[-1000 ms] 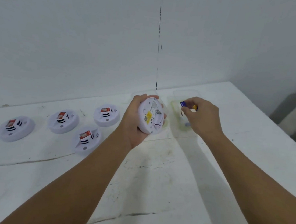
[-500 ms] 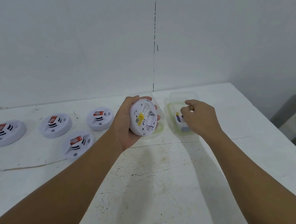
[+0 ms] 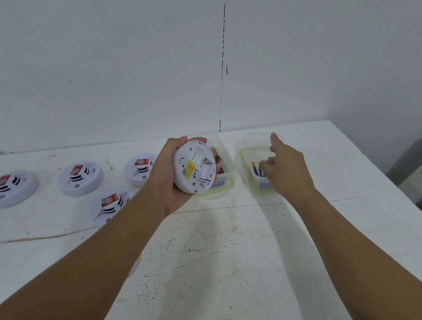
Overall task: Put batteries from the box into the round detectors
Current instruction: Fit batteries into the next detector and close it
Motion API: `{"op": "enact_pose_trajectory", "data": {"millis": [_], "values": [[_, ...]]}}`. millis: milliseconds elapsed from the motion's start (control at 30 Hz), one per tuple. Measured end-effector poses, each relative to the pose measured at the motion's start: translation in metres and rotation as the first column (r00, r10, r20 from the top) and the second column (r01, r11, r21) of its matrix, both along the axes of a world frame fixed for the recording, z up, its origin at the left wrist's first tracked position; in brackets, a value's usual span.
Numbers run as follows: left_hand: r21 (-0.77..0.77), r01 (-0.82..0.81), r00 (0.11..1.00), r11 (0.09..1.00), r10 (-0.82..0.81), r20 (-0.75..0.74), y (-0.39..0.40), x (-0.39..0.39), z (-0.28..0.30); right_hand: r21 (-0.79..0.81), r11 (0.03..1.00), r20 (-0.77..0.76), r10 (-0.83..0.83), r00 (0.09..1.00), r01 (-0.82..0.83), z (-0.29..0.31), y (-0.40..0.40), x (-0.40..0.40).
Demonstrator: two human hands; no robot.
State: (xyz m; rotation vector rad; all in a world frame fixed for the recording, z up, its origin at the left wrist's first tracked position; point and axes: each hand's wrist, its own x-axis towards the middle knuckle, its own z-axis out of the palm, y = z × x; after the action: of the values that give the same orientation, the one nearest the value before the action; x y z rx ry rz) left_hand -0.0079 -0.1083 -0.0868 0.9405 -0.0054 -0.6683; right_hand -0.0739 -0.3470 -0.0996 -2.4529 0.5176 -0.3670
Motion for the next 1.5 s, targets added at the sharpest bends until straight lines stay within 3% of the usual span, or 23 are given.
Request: {"op": "enact_pose_trajectory", "data": {"millis": [200, 400, 767, 1100, 1400, 1500], "values": [[0.001, -0.016, 1.000, 1.000, 0.016, -0.002, 0.011, 0.003, -0.003, -0.001, 1.000, 0.199, 0.005, 0.980, -0.005, -0.003, 0.018, -0.001], [-0.017, -0.065, 0.998, 0.998, 0.065, -0.024, 0.028, 0.005, -0.005, -0.049, 0.988, 0.254, 0.152, 0.955, -0.144, -0.002, 0.053, 0.005], [0.029, -0.136, 0.986, 0.990, 0.138, -0.095, 0.049, 0.012, -0.013, -0.114, 0.963, -0.039, 0.242, 0.969, -0.245, 0.008, 0.067, 0.044], [0.044, -0.134, 0.984, 0.990, 0.138, -0.108, 0.058, 0.017, -0.010, -0.161, 0.885, -0.411, 0.341, 0.845, -0.436, 0.012, 0.089, 0.083], [0.058, -0.124, 0.983, 0.991, 0.131, -0.128, 0.058, 0.018, -0.008, -0.284, 0.838, -0.452, 0.312, 0.835, -0.467, 0.020, 0.083, 0.092], [0.071, -0.130, 0.981, 0.989, 0.139, -0.133, 0.057, 0.019, -0.011, -0.346, 0.773, -0.531, 0.306, 0.790, -0.532, 0.026, 0.079, 0.090]]}}
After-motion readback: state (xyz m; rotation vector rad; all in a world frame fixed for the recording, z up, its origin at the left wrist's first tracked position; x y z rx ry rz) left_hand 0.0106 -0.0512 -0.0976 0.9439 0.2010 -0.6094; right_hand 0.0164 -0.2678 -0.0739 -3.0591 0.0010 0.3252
